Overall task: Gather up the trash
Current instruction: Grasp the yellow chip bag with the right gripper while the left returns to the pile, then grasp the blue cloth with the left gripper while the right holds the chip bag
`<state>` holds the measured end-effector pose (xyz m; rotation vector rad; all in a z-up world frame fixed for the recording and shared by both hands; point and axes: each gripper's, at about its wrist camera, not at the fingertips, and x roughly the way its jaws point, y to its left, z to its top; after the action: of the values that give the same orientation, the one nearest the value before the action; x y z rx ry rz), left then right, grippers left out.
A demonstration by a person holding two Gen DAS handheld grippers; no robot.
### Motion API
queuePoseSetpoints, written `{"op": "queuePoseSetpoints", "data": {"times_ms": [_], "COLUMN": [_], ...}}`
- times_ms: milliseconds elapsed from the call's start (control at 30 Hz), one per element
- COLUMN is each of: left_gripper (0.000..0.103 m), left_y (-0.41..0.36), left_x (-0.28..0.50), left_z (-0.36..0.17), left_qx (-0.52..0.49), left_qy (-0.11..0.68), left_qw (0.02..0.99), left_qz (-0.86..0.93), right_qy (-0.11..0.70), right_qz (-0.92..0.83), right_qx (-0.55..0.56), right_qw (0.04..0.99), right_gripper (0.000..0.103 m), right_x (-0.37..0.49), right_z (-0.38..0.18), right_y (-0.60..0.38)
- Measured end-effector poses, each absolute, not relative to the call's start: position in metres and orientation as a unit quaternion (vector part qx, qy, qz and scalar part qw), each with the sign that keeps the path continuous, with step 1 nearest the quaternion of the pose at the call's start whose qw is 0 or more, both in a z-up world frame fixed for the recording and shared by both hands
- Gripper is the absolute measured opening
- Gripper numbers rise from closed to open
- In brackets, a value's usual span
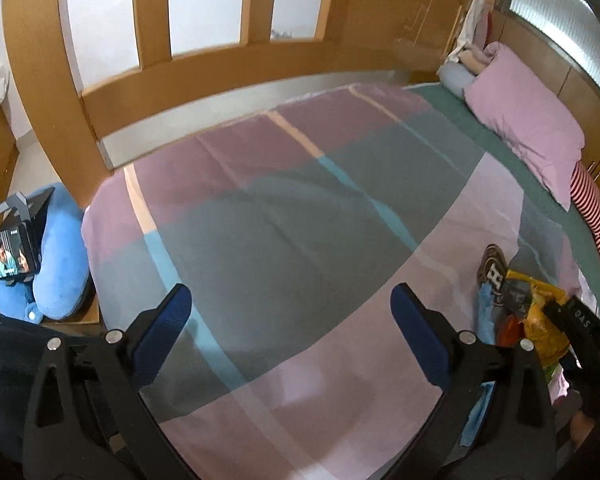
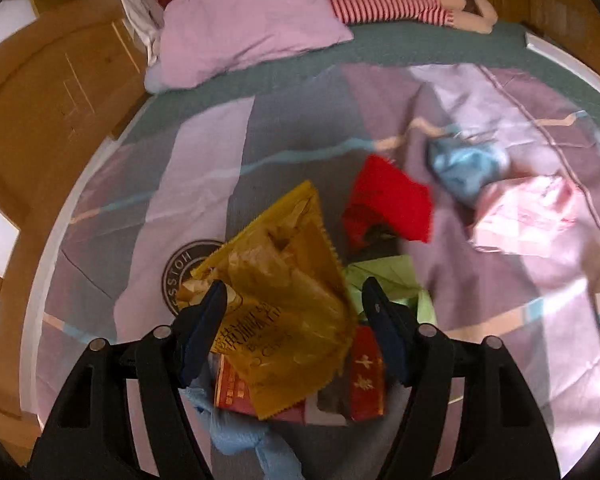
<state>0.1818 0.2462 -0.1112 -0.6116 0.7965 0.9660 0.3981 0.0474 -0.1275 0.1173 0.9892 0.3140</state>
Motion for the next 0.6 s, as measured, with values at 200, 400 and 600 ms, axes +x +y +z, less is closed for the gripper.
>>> {"op": "queuePoseSetpoints", "data": {"times_ms": [200, 400, 600], "left_gripper": [0.099, 0.099, 0.099], "left_y": [0.248, 0.249, 0.243], "left_x": [0.184, 0.182, 0.194], "left_z": [-0.120, -0.121, -0.123], "left_qx": [-0.305, -0.313, -0.330], "left_qy": [0.377, 0.371, 0.373], "left_qw": [0.760, 0.760, 0.774], "left_qz": [0.433, 0.432, 0.391], "right_qy": [0.494, 0.534, 0.497], "right_qz": [0.212, 0.297, 0.265], "right_qx": [0.038, 0.039, 0.042], "right_qw": [0.843, 0.790, 0.825], "right_gripper": [0.020, 0.016, 0.016], "right_x": [0.363, 0.297, 0.259], "right_z": [-0.126, -0.121, -0.090], "right_y": [0.037, 0.012, -0.048]}}
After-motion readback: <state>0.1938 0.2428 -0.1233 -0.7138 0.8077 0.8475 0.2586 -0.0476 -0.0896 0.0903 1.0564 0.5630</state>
